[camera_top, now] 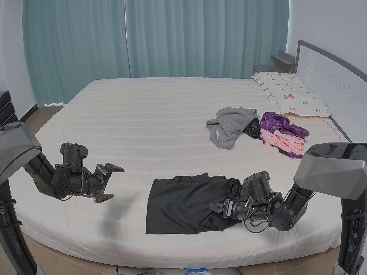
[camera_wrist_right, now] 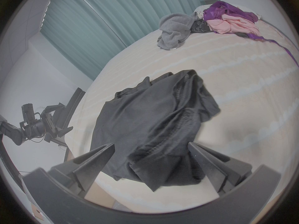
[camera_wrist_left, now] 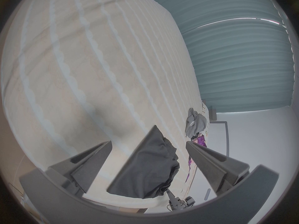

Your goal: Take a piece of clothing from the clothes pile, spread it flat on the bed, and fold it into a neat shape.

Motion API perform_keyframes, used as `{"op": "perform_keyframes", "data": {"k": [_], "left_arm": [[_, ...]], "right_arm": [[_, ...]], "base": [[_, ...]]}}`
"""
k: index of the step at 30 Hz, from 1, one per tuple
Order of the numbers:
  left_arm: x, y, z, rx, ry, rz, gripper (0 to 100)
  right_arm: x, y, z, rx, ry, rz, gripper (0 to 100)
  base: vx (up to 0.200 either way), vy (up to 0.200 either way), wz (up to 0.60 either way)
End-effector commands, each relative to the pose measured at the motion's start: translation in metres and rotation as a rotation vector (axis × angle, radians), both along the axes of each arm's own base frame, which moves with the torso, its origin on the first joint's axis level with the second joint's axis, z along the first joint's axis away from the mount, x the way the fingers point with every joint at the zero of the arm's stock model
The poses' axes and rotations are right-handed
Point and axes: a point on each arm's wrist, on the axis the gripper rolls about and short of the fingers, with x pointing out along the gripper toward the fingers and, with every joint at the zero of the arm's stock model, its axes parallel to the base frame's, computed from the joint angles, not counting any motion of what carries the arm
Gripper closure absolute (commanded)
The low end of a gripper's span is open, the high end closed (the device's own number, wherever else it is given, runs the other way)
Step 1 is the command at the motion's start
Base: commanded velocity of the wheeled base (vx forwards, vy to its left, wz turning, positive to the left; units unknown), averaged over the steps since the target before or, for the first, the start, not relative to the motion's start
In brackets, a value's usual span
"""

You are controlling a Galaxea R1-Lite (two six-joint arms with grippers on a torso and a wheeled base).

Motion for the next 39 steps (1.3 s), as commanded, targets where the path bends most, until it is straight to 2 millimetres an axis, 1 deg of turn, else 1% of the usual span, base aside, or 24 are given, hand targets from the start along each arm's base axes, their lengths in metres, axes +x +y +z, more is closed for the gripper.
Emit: {"op": "perform_keyframes", "data": {"k": [1,3,7,8,9,10,14,16,18,20,21,24,25,29,32,35,37,39], "left_arm": [[-0.001,0.0,-0.003,0.008,0.005,-0.009,0],[-0.002,0.0,-0.004,0.022,0.002,-0.019,0],[-0.003,0.0,-0.004,0.025,0.003,-0.022,0],[-0.003,0.0,-0.004,0.025,0.003,-0.022,0],[-0.004,0.0,-0.004,0.026,0.006,-0.023,0],[-0.005,0.0,-0.004,0.026,0.007,-0.023,0],[-0.005,0.0,-0.004,0.026,0.007,-0.023,0],[-0.005,0.0,-0.004,0.026,0.007,-0.023,0],[-0.005,0.0,-0.004,0.026,0.007,-0.023,0],[-0.005,0.0,-0.004,0.026,0.007,-0.023,0],[-0.005,0.0,-0.004,0.027,0.007,-0.024,0],[-0.005,0.0,-0.005,0.027,0.008,-0.024,0],[-0.005,0.0,-0.005,0.027,0.008,-0.024,0],[-0.005,0.0,-0.005,0.027,0.008,-0.024,0],[-0.005,0.0,-0.005,0.027,0.008,-0.024,0],[-0.005,0.0,-0.005,0.027,0.008,-0.024,0],[-0.005,0.0,-0.005,0.027,0.008,-0.024,0],[-0.005,0.0,-0.005,0.027,0.008,-0.024,0]], "right_arm": [[0.005,0.003,-0.001,-0.08,-0.014,-0.016,0],[0.008,0.005,0.0,-0.119,-0.001,-0.026,0],[0.005,0.006,0.001,-0.206,0.052,0.0,0],[0.005,0.006,0.001,-0.206,0.052,0.0,0],[0.005,0.005,0.001,-0.277,0.051,-0.014,0],[0.005,0.004,0.002,-0.304,0.046,-0.025,0],[0.0,-0.005,0.012,-0.352,0.048,-0.027,0],[-0.004,-0.013,0.021,-0.364,0.059,-0.032,0],[-0.009,-0.025,0.029,-0.379,0.076,-0.046,0],[-0.013,-0.034,0.031,-0.396,0.091,-0.049,0],[-0.018,-0.044,0.03,-0.417,0.109,-0.051,0],[-0.029,-0.066,0.029,-0.442,0.145,-0.067,0],[-0.033,-0.073,0.03,-0.446,0.158,-0.074,0],[-0.046,-0.091,0.037,-0.396,0.174,-0.08,0],[-0.051,-0.099,0.045,-0.361,0.151,-0.096,0],[-0.052,-0.1,0.051,-0.325,0.127,-0.088,0],[-0.05,-0.096,0.059,-0.278,0.089,-0.077,0],[-0.048,-0.092,0.06,-0.254,0.073,-0.057,0]], "base": [[0.0,0.0,0.0],[0.0,0.0,0.0],[0.0,0.0,0.0],[0.0,0.0,0.0],[0.0,0.0,0.0],[0.0,0.0,0.0],[0.0,0.0,0.0],[0.0,0.0,0.0],[0.0,0.0,0.0],[0.0,0.0,0.0],[0.0,0.0,0.0],[0.0,0.0,0.0],[0.0,0.0,0.0],[0.0,0.0,0.0],[0.0,0.0,0.0],[0.0,0.0,0.0],[0.0,0.0,0.0],[0.0,0.0,0.0]]}}
